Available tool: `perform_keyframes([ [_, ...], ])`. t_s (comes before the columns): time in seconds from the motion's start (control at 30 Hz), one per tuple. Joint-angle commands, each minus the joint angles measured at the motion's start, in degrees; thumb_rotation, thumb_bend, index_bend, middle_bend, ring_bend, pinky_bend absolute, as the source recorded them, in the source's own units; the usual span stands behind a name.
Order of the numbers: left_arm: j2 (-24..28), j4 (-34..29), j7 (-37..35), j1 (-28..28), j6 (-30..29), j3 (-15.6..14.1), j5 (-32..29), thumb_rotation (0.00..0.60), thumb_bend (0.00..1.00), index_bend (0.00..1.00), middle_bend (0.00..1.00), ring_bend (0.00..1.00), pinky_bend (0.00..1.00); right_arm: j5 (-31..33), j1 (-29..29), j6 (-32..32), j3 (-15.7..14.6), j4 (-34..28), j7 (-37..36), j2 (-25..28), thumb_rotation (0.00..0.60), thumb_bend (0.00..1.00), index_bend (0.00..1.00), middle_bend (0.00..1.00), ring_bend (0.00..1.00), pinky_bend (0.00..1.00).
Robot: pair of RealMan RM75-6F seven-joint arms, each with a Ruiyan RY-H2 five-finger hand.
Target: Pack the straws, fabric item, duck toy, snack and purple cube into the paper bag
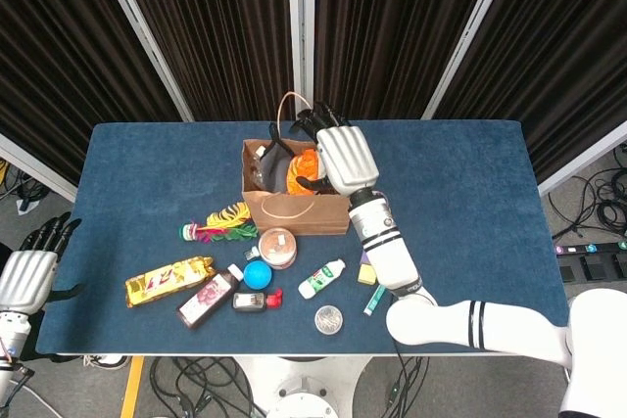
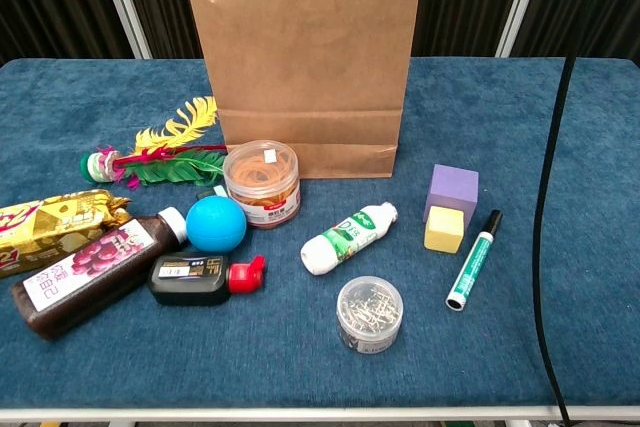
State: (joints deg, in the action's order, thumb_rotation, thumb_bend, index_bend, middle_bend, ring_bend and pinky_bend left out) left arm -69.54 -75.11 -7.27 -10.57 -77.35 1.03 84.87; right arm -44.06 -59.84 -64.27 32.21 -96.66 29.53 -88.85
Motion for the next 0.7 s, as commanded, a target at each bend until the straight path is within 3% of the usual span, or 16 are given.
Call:
perform_keyframes([
  [0.03, 0.09, -0.11, 0.12, 0.06, -0.1, -0.01, 0.04, 0.6, 0.06, 0.08, 0.03, 0.0, 0.17, -3.23, 0.66, -0.85, 0.02, -0.64, -3.64, 0.66, 0.6, 0.0, 0.21, 0.07, 0.0, 0.13],
  [0.2, 0.25, -0.68, 0.44, 0.18, -0.09, -0.2, 0.17, 0.6, 0.06, 0.08, 0.03, 0.0, 0.17, -6.94, 2.27, -3.82, -0.32, -2.88, -6.53, 1.74, 0.6, 0.0, 0.21, 0.07, 0.0, 0.13],
  [0.33, 0.47, -1.31, 0.53, 0.01, 0.28, -0.43, 0.51, 0.6, 0.06, 0.08, 0.03, 0.0, 0.17, -13.12, 6.25, -8.22, -2.29, -6.82, -7.37, 5.63, 0.6, 0.0, 0.21, 0.09, 0.0, 0.13],
  [0.43, 0.58, -1.99, 0.15, -0.3, 1.01, -0.52, 0.51, 0.6, 0.06, 0.08, 0.03, 0.0, 0.17, -18.57, 11.31, -13.03, -5.89, -10.07, -5.57, 10.21, 0.6, 0.0, 0.21, 0.13, 0.0, 0.13],
  [0.53, 0.16, -2.18, 0.6, -0.69, 1.44, -0.55, 0.74, 0.6, 0.06, 0.08, 0.03, 0.0, 0.17, -23.52, 17.8, -17.68, -12.03, -11.83, -3.05, 14.72, 0.6, 0.0, 0.21, 0.16, 0.0, 0.13],
  [0.63, -0.89, -2.19, 1.21, -1.26, 2.11, -0.69, 1.15, 0.6, 0.06, 0.08, 0.03, 0.0, 0.17, -24.26, 24.02, -19.65, -17.72, -11.39, -3.87, 17.86, 0.6, 0.0, 0.21, 0.16, 0.0, 0.13],
  [0.7, -1.51, -2.2, 1.56, -1.62, 2.7, -0.82, 1.31, 0.6, 0.06, 0.08, 0.03, 0.0, 0.17, -23.42, 26.71, -19.27, -19.95, -11.03, -6.22, 18.98, 0.6, 0.0, 0.21, 0.16, 0.0, 0.13],
])
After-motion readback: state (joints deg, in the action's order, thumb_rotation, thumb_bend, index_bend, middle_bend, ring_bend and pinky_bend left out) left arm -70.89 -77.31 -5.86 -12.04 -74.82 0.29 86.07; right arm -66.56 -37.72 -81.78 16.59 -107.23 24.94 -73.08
